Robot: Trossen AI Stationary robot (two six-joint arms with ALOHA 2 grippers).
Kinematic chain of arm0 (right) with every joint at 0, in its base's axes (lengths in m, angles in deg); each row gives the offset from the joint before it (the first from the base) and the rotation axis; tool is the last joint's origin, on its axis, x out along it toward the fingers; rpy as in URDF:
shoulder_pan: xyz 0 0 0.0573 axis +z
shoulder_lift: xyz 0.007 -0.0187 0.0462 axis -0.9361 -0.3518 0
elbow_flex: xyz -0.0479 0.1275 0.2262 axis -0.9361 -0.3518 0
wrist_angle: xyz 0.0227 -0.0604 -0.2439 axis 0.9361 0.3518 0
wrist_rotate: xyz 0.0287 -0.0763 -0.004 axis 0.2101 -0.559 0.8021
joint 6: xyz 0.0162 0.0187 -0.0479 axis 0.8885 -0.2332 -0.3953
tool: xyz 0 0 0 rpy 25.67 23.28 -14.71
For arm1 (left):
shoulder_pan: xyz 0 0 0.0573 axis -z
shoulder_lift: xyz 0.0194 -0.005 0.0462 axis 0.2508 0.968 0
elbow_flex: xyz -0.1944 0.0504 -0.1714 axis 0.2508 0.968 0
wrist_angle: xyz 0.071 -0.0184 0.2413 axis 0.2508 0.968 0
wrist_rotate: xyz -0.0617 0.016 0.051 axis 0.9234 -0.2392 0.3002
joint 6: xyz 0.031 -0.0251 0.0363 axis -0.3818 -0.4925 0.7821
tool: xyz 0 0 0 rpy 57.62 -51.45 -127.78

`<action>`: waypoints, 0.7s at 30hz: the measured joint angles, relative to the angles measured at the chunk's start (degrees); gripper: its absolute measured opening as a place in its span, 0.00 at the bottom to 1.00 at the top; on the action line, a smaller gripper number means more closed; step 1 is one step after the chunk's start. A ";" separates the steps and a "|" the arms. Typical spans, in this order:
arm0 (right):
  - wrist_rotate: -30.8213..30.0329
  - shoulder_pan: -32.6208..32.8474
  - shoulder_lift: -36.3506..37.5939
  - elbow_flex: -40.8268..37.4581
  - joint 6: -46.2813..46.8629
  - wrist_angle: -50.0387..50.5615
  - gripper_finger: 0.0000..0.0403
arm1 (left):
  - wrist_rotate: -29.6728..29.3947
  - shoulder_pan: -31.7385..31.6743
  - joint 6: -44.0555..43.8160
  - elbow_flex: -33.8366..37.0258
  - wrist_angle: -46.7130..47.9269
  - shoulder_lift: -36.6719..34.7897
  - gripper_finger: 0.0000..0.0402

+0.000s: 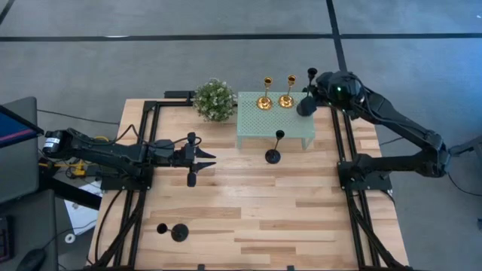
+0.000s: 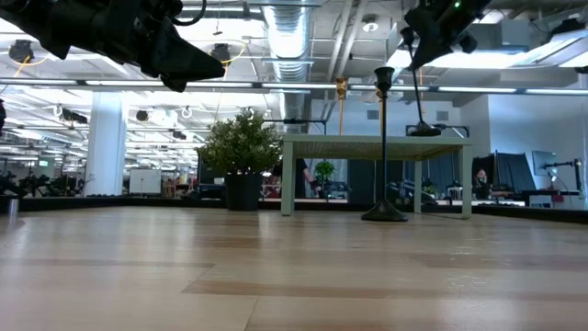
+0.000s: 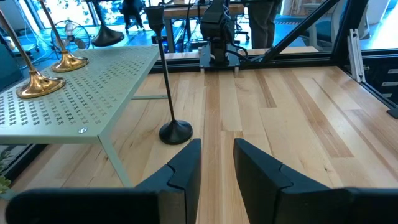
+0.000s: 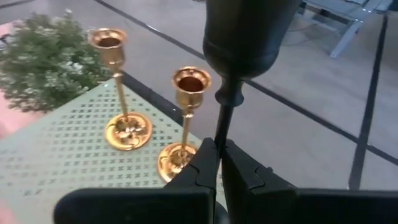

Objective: Pick & Place candle stick holders
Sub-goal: Put the top right black candle holder on the shelf

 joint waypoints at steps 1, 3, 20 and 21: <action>0.01 -0.59 -0.41 0.00 -0.04 -0.25 0.00 | 0.01 0.00 0.00 0.00 0.01 0.00 0.24; 0.00 -1.58 -1.20 0.00 -0.30 -0.84 0.00 | 0.01 0.00 0.00 0.00 0.00 -0.01 0.24; 5.38 -8.56 -3.93 0.00 -1.15 -5.94 0.00 | 0.01 0.00 0.00 0.00 0.01 -0.01 0.24; 5.76 -8.91 -4.00 0.00 -1.15 -5.94 0.00 | 0.00 0.00 0.00 0.00 0.02 -0.01 0.24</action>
